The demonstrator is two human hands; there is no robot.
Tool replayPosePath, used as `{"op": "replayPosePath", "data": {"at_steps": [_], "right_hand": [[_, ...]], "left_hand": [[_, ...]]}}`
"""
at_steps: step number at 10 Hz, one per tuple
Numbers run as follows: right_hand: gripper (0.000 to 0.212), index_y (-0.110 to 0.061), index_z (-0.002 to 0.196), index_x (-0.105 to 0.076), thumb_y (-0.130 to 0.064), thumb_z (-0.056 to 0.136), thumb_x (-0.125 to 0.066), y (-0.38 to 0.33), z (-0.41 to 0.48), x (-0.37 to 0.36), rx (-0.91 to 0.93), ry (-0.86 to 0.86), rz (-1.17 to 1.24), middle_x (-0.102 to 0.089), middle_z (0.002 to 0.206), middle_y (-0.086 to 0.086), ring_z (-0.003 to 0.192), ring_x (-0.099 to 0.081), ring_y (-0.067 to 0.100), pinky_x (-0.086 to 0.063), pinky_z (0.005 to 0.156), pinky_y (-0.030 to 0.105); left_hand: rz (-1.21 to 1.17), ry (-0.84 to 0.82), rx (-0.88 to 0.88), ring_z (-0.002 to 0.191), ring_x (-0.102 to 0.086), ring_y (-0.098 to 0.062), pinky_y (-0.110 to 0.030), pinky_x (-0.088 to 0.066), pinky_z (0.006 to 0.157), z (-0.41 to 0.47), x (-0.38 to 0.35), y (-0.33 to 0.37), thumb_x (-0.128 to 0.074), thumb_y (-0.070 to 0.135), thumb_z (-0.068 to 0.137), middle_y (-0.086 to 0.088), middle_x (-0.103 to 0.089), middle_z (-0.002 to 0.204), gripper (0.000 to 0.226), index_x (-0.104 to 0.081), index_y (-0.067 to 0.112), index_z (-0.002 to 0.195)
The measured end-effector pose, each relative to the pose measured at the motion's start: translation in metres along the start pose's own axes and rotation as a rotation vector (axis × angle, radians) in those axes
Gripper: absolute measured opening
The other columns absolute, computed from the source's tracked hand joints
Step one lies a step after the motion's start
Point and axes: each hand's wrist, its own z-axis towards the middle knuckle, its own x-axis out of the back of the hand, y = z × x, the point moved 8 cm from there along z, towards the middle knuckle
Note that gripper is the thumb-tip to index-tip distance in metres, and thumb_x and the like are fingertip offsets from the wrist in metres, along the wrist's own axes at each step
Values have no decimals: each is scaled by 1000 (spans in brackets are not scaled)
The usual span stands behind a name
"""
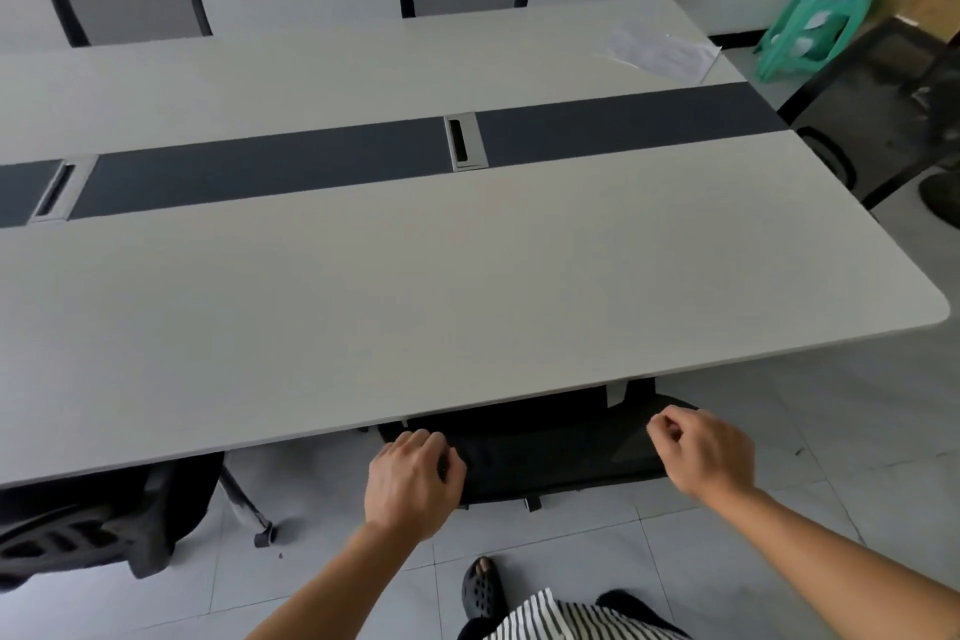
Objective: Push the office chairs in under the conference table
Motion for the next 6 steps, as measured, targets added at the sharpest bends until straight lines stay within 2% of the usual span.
{"op": "replayPosePath", "data": {"at_steps": [1,2,3,4,5,6], "right_hand": [[32,-20,63,-63,-41,82,-46,3,21,12,-20,5,4,-58,56,-1,66,-62,32,-33,52,27],[31,-22,63,-62,-42,80,-46,-2,22,13,-2,-2,25,-49,53,-8,67,-63,30,-32,52,27],[23,-22,60,-65,-31,81,-59,-14,5,7,13,7,39,-54,55,-7,65,-62,28,-34,53,26],[28,-22,56,-65,-34,78,-54,-21,-7,2,104,20,-2,-61,55,-5,54,-59,25,-36,49,26],[23,-23,68,-69,-34,84,-58,-18,-9,0,105,-59,-5,-66,68,-6,66,-61,21,-37,55,27],[15,-33,80,-68,-39,86,-56,-14,2,-9,87,-298,130,-67,79,-14,78,-62,12,-44,65,28]], "left_hand": [[-32,-16,16,50,-46,-14,-25,-30,46,12,-1,11,-44,34,77,5,-50,51,28,-43,18,54],[-58,-24,12,50,-45,-14,-26,-31,45,11,-1,7,-43,34,78,5,-50,52,28,-44,17,55],[-64,-15,1,50,-43,-14,-27,-32,43,0,-1,-10,-42,32,78,5,-49,53,27,-45,16,56],[-33,2,13,52,-42,-14,-24,-28,44,-10,-1,-20,-41,32,79,6,-47,55,27,-44,16,57],[-3,-16,65,56,-44,-15,-24,-29,48,-13,-2,-18,-39,35,78,6,-48,58,28,-45,17,57],[0,-48,175,67,-49,-16,-27,-37,54,-12,-6,-20,-40,38,80,6,-53,68,28,-53,19,64]]}}
